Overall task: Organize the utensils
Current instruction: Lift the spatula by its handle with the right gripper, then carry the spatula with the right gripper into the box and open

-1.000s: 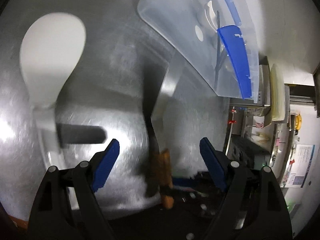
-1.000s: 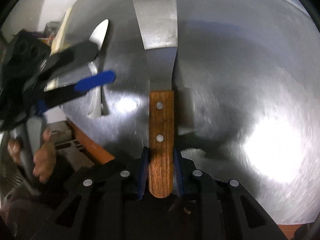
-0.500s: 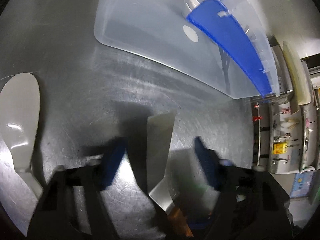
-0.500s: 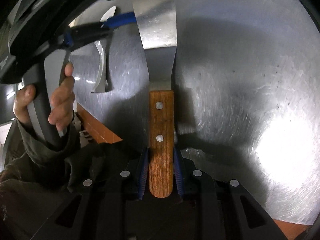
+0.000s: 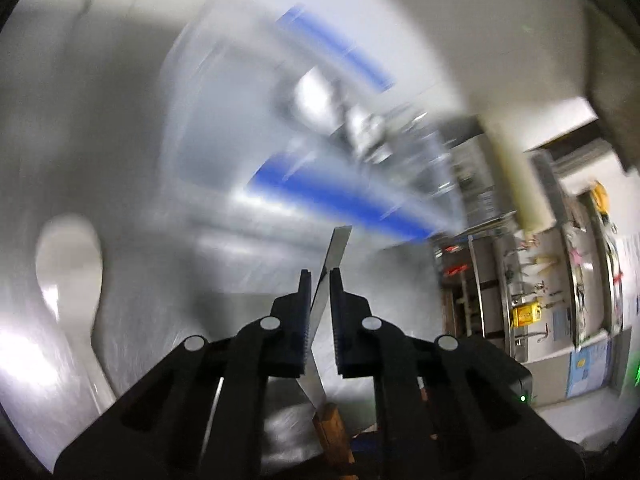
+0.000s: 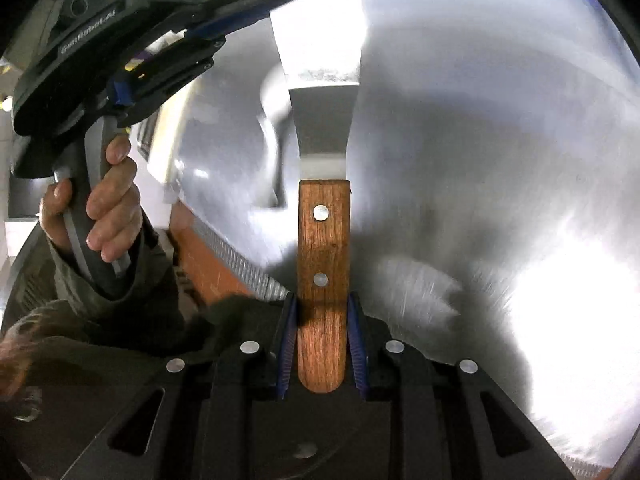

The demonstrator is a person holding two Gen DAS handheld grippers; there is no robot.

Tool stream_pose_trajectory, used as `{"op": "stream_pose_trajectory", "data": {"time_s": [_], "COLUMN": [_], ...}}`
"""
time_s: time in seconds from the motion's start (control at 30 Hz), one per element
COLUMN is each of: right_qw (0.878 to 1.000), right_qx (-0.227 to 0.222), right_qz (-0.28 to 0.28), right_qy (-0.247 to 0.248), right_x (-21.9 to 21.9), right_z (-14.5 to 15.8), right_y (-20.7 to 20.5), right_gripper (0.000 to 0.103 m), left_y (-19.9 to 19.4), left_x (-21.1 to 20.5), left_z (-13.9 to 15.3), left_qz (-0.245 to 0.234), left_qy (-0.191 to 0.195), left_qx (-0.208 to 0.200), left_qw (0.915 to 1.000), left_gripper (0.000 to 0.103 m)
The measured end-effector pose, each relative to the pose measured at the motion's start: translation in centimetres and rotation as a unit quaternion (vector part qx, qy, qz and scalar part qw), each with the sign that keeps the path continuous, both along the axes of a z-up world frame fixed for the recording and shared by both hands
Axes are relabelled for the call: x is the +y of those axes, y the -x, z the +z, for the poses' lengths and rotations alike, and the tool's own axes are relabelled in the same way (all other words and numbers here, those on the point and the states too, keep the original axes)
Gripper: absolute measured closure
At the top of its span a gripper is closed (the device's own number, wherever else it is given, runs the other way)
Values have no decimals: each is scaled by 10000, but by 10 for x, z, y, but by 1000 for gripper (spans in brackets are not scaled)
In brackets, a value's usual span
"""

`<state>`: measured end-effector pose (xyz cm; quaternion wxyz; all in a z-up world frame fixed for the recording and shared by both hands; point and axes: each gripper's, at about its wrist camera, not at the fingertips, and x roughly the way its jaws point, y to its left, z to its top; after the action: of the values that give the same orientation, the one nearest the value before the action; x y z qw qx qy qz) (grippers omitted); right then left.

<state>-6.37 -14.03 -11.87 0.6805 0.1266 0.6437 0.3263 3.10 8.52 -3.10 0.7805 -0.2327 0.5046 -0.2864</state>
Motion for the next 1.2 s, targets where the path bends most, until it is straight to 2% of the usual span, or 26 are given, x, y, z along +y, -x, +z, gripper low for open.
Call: {"op": "stream_pose_trajectory", "data": {"time_s": [0.07,0.2,0.3,0.37,0.43,0.5,0.53,0.7,0.8,0.97,1.0,1.07,1.1,1.17,1.2], "right_qw": [9993,9906,9807,9757,9728,9728,9738,9823,9842,9809,9784,9758,9741,9678,9649], "right_qx": [-365,-1266,-1727,-1856,-1856,-1736,-1632,-830,-468,-82,-100,-314,-613,-1094,-1434], "right_qz": [-126,-489,-811,-1011,-1206,-1346,-1395,-1551,-1569,-1683,-1771,-1856,-1875,-1913,-1828], "right_qy": [-28,187,420,572,687,729,744,645,680,971,1060,1112,1107,1217,1220], "right_x": [-10,-41,-77,-99,-106,-121,-112,-126,-133,-136,-137,-136,-136,-134,-127], "right_z": [27,89,132,151,155,154,142,85,59,26,26,33,46,72,91], "right_y": [-8,-29,-53,-77,-100,-126,-137,-192,-211,-226,-227,-225,-218,-197,-178], "right_gripper": [77,77,77,77,77,76,76,75,75,74,73,71,63,61,61], "left_y": [-14,-50,-91,-122,-159,-191,-207,-260,-276,-286,-283,-280,-276,-262,-246], "left_x": [-14,-39,-65,-86,-112,-136,-148,-189,-194,-195,-195,-188,-181,-164,-150], "left_z": [32,80,108,117,121,114,105,29,-22,-73,-77,-70,-56,-24,4], "left_qz": [-192,-483,-653,-781,-920,-1031,-1057,-1174,-1145,-1129,-1159,-1140,-1098,-1040,-1020], "left_qy": [87,263,398,457,400,282,232,-42,-189,-491,-647,-698,-690,-764,-816], "left_qx": [-418,-991,-1144,-1135,-1087,-934,-813,52,639,1356,1456,1448,1258,737,268], "left_qw": [9989,9936,9905,9894,9890,9899,9908,9931,9912,9831,9804,9804,9835,9889,9911], "left_gripper": [95,96,96,96,96,96,95,95,95,95,95,95,95,95,95]}}
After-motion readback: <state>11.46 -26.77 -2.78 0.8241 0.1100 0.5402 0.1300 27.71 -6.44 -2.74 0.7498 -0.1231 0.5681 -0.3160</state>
